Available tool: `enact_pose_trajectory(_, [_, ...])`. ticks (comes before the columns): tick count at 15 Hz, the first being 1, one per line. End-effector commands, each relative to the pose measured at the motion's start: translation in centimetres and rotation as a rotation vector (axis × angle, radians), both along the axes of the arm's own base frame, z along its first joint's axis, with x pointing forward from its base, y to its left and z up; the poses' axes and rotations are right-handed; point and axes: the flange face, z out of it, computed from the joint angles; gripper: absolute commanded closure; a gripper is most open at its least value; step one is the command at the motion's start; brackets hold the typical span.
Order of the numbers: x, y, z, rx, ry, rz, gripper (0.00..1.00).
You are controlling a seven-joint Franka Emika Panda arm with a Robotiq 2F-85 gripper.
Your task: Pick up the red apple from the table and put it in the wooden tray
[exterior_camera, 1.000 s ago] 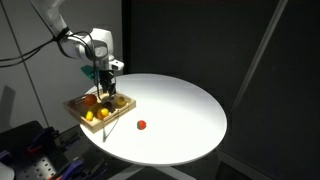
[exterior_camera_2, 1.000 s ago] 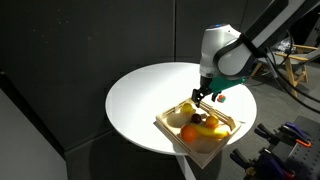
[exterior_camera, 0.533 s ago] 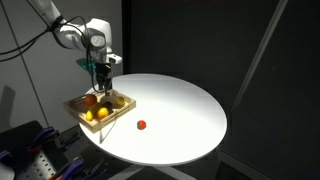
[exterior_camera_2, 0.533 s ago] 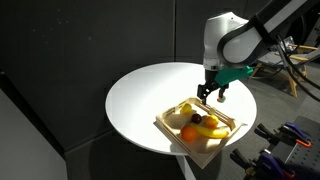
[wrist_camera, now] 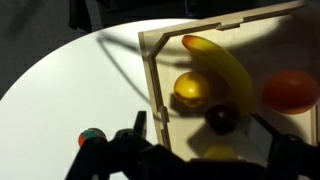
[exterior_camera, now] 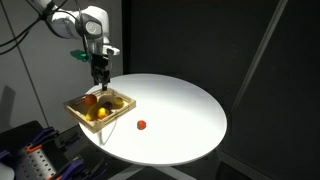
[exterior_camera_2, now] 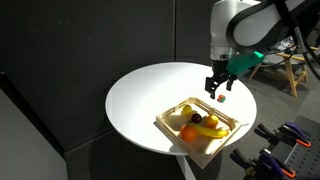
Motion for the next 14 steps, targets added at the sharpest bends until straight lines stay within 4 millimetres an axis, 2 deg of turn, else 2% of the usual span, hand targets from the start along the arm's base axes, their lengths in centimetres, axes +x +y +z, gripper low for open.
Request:
enact_pose_trajectory(1, [-1.6,-0.7,2.2,0.019,0.011,0.056,0.00])
enact_pose_trajectory(14, [-3.7,-1.2,6.6,0.111,-0.032,0.072,0.00])
